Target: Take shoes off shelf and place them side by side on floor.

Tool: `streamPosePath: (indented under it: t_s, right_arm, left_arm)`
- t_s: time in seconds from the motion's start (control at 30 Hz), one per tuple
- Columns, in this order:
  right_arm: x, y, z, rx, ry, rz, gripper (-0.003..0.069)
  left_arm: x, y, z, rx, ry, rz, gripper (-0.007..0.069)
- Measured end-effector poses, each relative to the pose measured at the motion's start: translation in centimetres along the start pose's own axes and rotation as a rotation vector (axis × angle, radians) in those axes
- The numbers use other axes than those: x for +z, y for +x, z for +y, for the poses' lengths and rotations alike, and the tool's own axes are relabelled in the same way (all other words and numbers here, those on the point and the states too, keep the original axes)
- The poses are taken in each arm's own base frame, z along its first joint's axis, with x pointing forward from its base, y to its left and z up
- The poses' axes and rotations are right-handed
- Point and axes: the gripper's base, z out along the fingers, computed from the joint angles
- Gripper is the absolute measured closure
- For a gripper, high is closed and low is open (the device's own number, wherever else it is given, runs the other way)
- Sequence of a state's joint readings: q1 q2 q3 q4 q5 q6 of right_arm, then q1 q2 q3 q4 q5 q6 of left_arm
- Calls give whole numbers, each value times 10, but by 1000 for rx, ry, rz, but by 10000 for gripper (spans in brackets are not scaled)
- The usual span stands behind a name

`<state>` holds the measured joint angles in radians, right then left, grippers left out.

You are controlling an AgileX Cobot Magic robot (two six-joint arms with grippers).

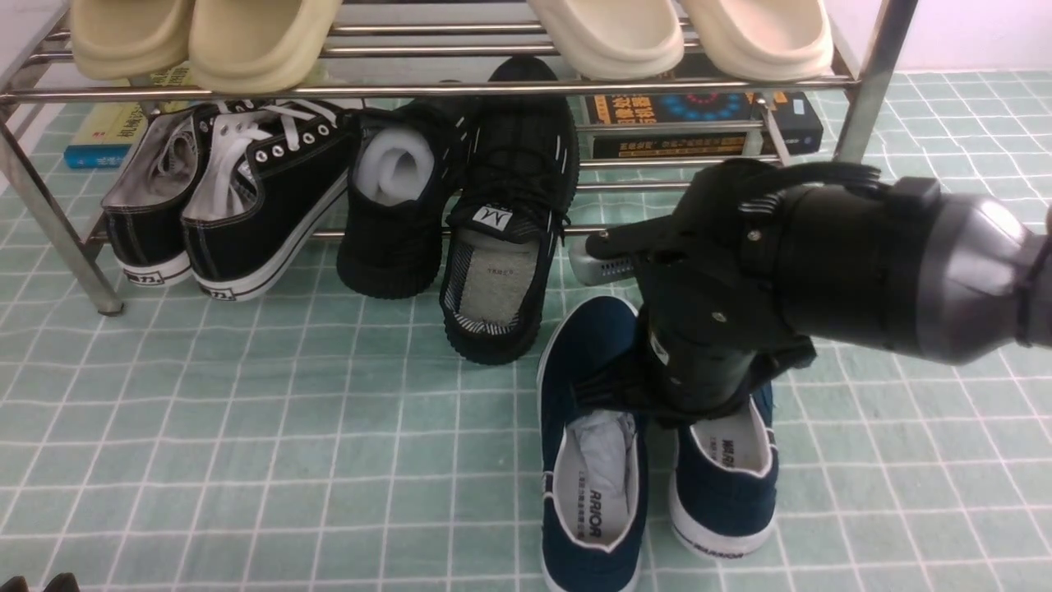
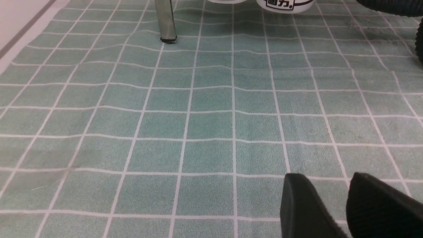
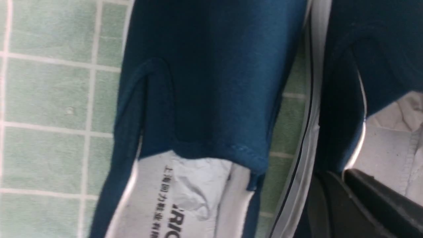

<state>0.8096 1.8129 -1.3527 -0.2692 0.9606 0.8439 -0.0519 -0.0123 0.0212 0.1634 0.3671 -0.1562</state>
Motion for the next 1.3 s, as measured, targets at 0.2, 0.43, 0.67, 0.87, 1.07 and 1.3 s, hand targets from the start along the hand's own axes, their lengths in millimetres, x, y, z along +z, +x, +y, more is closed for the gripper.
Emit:
streamPosePath:
  t_s: [0.2, 0.43, 0.67, 0.87, 1.07, 1.3]
  right_arm:
    - [0, 2, 3, 25, -28, 19, 581]
    - [-10, 5, 4, -12, -23, 110, 358]
    - [-60, -9, 0, -300, -54, 72, 316]
    - [-112, -3, -21, -419, -108, -38, 539]
    - [-153, 20, -52, -441, -142, -121, 673]
    - [-187, 81, -110, -431, -230, -286, 674]
  left_arm:
    - [0, 0, 0, 0, 0, 0, 383]
    - [0, 0, 0, 0, 0, 0, 383]
    - [0, 0, 0, 0, 0, 0, 383]
    - [0, 0, 0, 0, 0, 0, 383]
    - [0, 0, 0, 10, -4, -1, 383]
    - [0, 0, 2, 64, -25, -1, 383]
